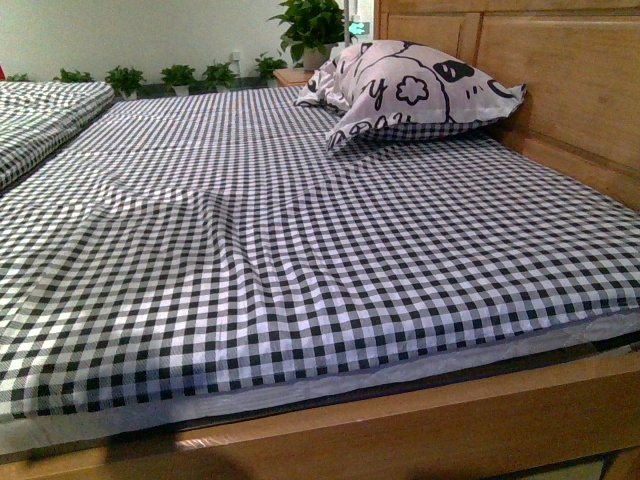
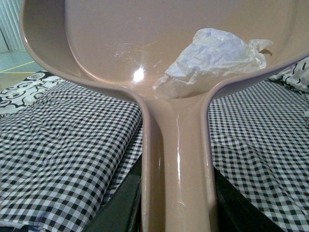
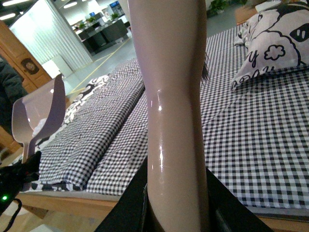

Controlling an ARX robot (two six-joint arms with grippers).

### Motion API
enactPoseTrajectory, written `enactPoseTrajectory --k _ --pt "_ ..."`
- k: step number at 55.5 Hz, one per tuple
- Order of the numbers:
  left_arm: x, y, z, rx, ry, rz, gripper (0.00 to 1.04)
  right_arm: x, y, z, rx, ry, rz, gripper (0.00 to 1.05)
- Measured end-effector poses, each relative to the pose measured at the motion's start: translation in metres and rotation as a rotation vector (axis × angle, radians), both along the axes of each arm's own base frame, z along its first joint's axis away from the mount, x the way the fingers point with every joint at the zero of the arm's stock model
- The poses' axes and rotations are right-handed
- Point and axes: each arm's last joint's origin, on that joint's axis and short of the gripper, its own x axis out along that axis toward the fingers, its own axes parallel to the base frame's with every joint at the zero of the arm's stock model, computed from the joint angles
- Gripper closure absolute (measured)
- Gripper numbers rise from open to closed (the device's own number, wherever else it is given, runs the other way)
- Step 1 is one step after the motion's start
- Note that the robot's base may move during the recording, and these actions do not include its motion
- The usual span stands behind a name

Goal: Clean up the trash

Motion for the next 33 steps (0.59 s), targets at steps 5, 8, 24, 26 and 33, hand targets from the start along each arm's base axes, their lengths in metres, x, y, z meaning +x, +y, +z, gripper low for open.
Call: enactPoseTrajectory --k 5,8,24,26,33 --pt "0.0000 -0.0001 0.0000 0.000 0.000 0.000 0.79 0.0000 0.0000 0.0000 0.000 0.000 0.000 0.85" --pt "0.0000 -0.0001 0.0000 0.000 0.000 -0.001 0.79 0.0000 0.0000 0.0000 0.000 0.000 0.000 0.85" --pt "0.0000 -0.0001 0.0000 0.000 0.000 -0.001 0.79 0.0000 0.0000 0.0000 0.000 0.000 0.000 0.85" --pt "0.0000 -0.0001 0.0000 0.000 0.000 -0.001 0.79 0.0000 0.0000 0.0000 0.000 0.000 0.000 0.85" --pt "0.0000 -0.0001 0.0000 0.000 0.000 -0.001 0.79 0.0000 0.0000 0.0000 0.000 0.000 0.000 0.85"
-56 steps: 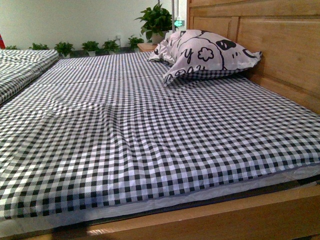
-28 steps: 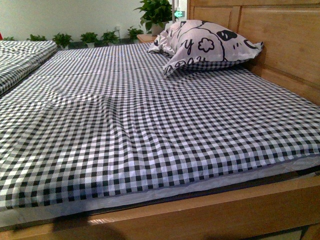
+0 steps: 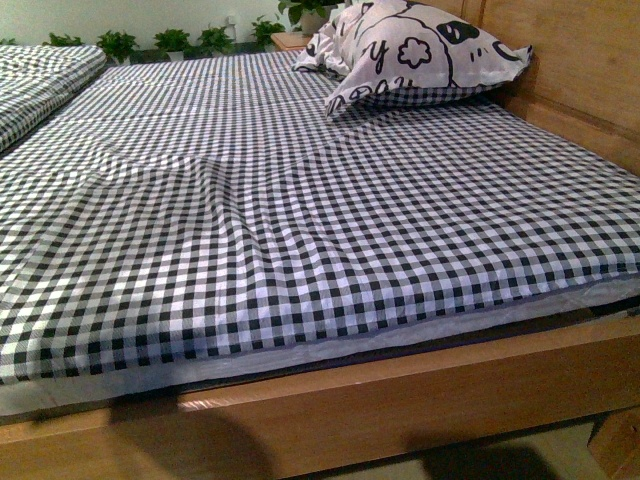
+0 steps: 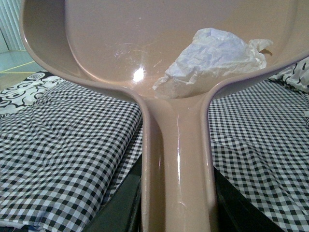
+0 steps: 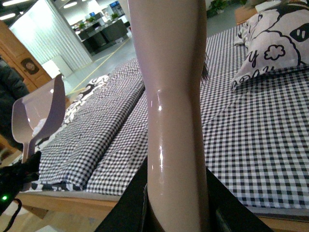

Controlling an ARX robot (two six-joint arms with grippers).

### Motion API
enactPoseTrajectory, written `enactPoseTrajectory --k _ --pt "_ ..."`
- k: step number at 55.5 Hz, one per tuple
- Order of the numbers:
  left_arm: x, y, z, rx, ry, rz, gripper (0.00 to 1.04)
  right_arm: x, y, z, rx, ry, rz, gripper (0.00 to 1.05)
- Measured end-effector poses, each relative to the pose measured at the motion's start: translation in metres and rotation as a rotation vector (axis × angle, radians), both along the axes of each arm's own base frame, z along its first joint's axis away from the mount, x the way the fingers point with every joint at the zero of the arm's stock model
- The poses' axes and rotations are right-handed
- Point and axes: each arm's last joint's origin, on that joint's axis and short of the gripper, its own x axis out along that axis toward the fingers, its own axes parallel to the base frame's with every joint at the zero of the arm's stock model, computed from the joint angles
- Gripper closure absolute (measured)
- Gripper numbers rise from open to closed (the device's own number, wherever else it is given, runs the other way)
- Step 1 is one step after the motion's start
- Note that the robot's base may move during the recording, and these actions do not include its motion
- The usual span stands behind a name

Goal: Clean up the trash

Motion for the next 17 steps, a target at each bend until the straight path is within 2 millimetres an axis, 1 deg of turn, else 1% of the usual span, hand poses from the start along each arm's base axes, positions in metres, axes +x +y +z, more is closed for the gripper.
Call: enactPoseTrajectory --k 17 --pt "0.0000 0.0000 0.0000 0.000 0.000 0.000 0.79 0.0000 0.0000 0.0001 0.000 0.000 0.000 0.85"
